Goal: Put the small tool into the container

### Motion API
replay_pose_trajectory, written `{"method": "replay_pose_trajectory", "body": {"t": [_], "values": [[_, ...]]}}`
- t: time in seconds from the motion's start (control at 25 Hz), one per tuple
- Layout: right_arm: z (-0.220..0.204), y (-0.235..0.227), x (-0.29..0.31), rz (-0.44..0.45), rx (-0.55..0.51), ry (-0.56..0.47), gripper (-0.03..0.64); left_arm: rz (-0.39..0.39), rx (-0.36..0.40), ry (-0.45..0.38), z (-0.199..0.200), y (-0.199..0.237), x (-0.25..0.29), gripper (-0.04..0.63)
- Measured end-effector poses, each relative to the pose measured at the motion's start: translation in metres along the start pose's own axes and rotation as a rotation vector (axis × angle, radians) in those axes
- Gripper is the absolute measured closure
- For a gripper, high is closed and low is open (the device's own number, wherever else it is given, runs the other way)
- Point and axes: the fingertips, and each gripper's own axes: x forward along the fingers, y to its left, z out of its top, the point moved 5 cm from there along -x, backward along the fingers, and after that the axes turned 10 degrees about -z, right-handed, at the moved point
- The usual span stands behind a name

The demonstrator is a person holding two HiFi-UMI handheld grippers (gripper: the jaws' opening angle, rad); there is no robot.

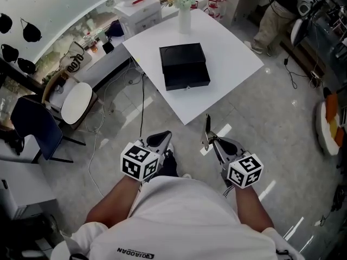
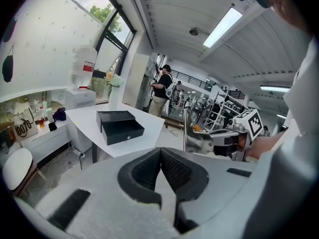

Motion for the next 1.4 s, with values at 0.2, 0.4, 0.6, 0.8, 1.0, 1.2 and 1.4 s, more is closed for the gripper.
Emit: {"method": "replay_pose_trajectory", "body": {"t": [0.2,0.4,0.6,0.8,1.0,1.2,1.4], "values": [[0.034,-0.011,0.045,0.007,-0.034,0.014,0.606,-0.002,-0.004,-0.01,0.033,0.045,0.015,0.587],[0.065,-0.019,0.091,0.001,-0.067,0.025,0.606,-0.009,0.006,-0.016,0.062,0.09,0.03,0.586],[0.09,-0.026,0.131,-0.012,-0.078,0.034,0.606,-0.017,0.022,-0.025,0.09,0.13,0.038,0.587],[0.109,-0.03,0.165,-0.021,-0.087,0.033,0.606,-0.027,0.028,-0.032,0.109,0.164,0.044,0.586],[0.122,-0.037,0.191,-0.042,-0.082,0.02,0.606,-0.042,0.044,-0.015,0.116,0.184,0.049,0.586],[0.133,-0.048,0.204,-0.034,-0.098,0.026,0.606,-0.022,0.016,-0.013,0.116,0.191,0.054,0.586],[0.14,-0.065,0.216,-0.007,-0.161,0.053,0.606,0.018,-0.022,-0.026,0.116,0.19,0.065,0.586]]}}
